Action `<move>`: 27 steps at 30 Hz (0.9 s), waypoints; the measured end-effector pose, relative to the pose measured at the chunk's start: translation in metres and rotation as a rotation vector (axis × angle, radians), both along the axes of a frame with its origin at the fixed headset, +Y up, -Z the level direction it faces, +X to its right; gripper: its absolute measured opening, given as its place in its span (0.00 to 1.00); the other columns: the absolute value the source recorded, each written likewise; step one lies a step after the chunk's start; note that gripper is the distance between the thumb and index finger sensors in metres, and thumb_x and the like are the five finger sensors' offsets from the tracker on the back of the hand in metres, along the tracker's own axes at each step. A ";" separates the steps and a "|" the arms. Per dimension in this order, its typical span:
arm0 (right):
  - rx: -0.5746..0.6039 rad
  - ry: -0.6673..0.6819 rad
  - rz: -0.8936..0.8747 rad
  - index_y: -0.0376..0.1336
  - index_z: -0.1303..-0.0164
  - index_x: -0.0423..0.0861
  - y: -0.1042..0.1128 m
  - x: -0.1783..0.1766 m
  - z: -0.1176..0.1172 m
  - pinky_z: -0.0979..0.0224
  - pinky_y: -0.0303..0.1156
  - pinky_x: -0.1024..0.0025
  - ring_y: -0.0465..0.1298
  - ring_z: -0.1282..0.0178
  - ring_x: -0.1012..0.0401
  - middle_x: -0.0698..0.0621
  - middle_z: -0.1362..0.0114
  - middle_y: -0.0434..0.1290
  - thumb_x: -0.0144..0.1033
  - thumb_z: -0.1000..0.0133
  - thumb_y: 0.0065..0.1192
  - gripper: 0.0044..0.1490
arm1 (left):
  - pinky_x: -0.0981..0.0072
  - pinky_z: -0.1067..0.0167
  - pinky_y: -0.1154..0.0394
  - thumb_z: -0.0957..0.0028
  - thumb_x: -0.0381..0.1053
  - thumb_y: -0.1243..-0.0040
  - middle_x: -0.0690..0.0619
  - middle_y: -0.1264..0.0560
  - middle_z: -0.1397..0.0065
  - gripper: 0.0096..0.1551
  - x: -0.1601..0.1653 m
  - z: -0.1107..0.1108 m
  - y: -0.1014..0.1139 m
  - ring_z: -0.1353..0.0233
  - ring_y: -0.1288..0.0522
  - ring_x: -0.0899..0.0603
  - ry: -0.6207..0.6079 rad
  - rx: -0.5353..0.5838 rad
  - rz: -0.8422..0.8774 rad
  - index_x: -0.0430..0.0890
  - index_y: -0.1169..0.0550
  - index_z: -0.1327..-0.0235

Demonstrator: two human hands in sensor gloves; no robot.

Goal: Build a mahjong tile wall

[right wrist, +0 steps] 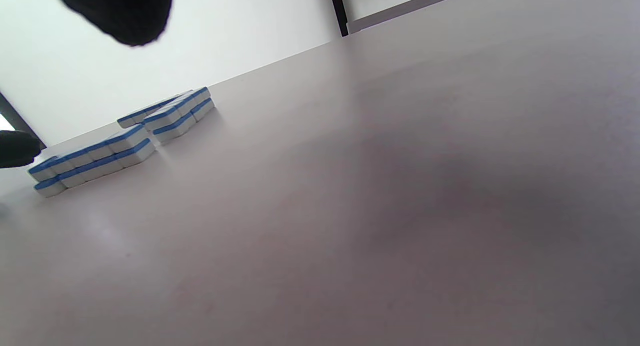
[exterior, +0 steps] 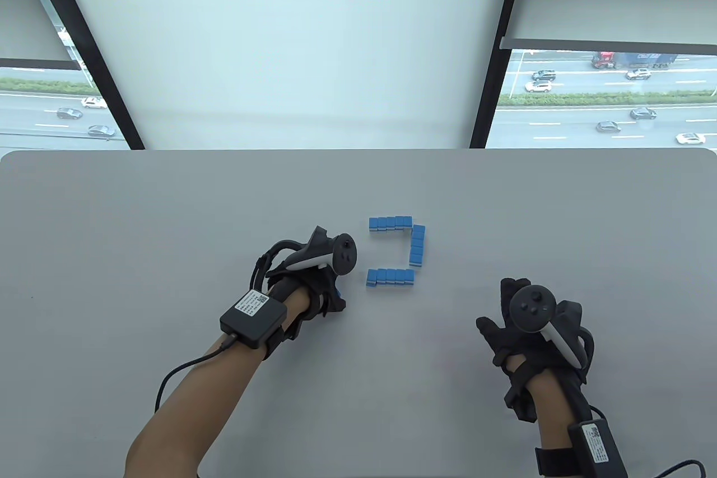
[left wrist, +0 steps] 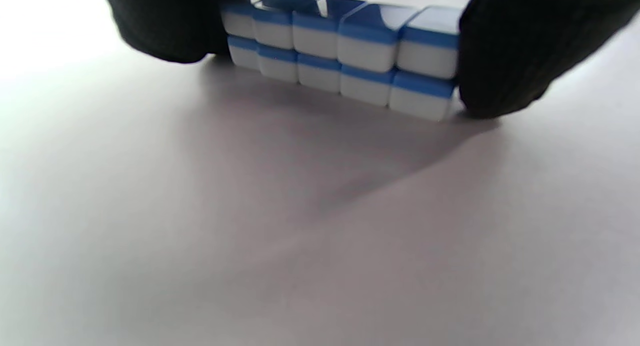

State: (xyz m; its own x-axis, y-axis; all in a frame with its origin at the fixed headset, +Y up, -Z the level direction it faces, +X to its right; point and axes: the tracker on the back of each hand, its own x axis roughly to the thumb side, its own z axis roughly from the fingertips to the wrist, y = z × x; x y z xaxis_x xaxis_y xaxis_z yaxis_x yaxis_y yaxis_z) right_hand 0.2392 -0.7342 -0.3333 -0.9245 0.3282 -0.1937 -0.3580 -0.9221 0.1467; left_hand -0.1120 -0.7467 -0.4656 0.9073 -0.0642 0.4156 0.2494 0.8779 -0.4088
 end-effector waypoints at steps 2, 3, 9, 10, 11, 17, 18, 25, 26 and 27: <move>-0.004 0.000 0.012 0.36 0.22 0.55 -0.001 -0.001 -0.001 0.29 0.30 0.33 0.37 0.19 0.37 0.52 0.16 0.36 0.66 0.52 0.55 0.55 | 0.39 0.32 0.29 0.59 0.70 0.32 0.46 0.59 0.16 0.66 0.001 -0.004 0.000 0.24 0.36 0.31 -0.037 0.001 0.016 0.54 0.59 0.24; -0.006 0.000 0.018 0.36 0.22 0.55 -0.001 -0.001 -0.002 0.29 0.31 0.33 0.37 0.19 0.37 0.52 0.16 0.36 0.66 0.52 0.55 0.55 | 0.39 0.31 0.29 0.59 0.70 0.32 0.46 0.60 0.16 0.66 0.001 -0.006 0.000 0.23 0.36 0.32 -0.056 -0.001 0.018 0.54 0.59 0.24; -0.015 -0.005 0.024 0.36 0.22 0.55 -0.001 -0.001 -0.001 0.29 0.30 0.33 0.37 0.19 0.38 0.52 0.16 0.36 0.66 0.52 0.55 0.56 | 0.43 0.29 0.30 0.62 0.68 0.25 0.47 0.61 0.16 0.70 0.007 -0.024 0.002 0.21 0.38 0.36 -0.120 -0.019 0.072 0.56 0.60 0.25; -0.016 -0.007 0.023 0.36 0.22 0.55 -0.001 -0.001 -0.001 0.29 0.30 0.33 0.37 0.19 0.37 0.52 0.16 0.36 0.66 0.52 0.55 0.56 | 0.44 0.29 0.29 0.63 0.68 0.24 0.47 0.61 0.16 0.71 0.009 -0.028 0.002 0.20 0.38 0.36 -0.130 -0.022 0.083 0.56 0.60 0.25; -0.017 -0.008 0.023 0.36 0.22 0.55 -0.001 -0.001 -0.001 0.29 0.30 0.33 0.37 0.19 0.38 0.52 0.16 0.36 0.66 0.52 0.55 0.56 | 0.45 0.29 0.29 0.64 0.68 0.23 0.47 0.61 0.16 0.72 0.012 -0.032 0.002 0.20 0.38 0.37 -0.139 -0.023 0.089 0.56 0.60 0.25; -0.020 -0.012 0.027 0.36 0.22 0.55 -0.001 0.000 -0.001 0.29 0.30 0.33 0.37 0.19 0.38 0.52 0.16 0.36 0.65 0.52 0.56 0.56 | 0.51 0.29 0.27 0.65 0.66 0.21 0.45 0.60 0.17 0.74 0.029 -0.053 0.004 0.18 0.39 0.39 -0.187 -0.038 0.096 0.55 0.60 0.25; -0.020 -0.012 0.027 0.36 0.22 0.55 -0.001 0.000 -0.001 0.29 0.30 0.33 0.37 0.19 0.38 0.52 0.16 0.36 0.65 0.52 0.56 0.56 | 0.51 0.29 0.27 0.65 0.66 0.20 0.45 0.60 0.17 0.74 0.033 -0.056 0.004 0.18 0.39 0.40 -0.192 -0.042 0.100 0.55 0.60 0.25; -0.029 -0.017 0.036 0.36 0.22 0.55 0.000 0.000 0.000 0.29 0.30 0.33 0.37 0.19 0.38 0.52 0.16 0.37 0.65 0.52 0.57 0.56 | 0.51 0.28 0.28 0.64 0.65 0.21 0.44 0.60 0.17 0.74 0.049 -0.068 0.003 0.17 0.41 0.39 -0.199 -0.054 0.091 0.53 0.62 0.26; -0.029 -0.018 0.035 0.36 0.22 0.55 -0.001 0.001 0.000 0.29 0.30 0.33 0.37 0.19 0.38 0.52 0.16 0.36 0.65 0.52 0.57 0.56 | 0.51 0.28 0.28 0.64 0.64 0.21 0.44 0.60 0.17 0.74 0.050 -0.069 0.003 0.17 0.41 0.39 -0.200 -0.058 0.092 0.53 0.62 0.26; -0.029 -0.019 0.034 0.36 0.22 0.55 -0.001 0.001 0.000 0.29 0.30 0.33 0.37 0.19 0.38 0.52 0.16 0.36 0.65 0.52 0.57 0.56 | 0.51 0.28 0.27 0.64 0.64 0.20 0.44 0.60 0.17 0.74 0.051 -0.069 0.003 0.17 0.41 0.39 -0.203 -0.059 0.091 0.52 0.61 0.26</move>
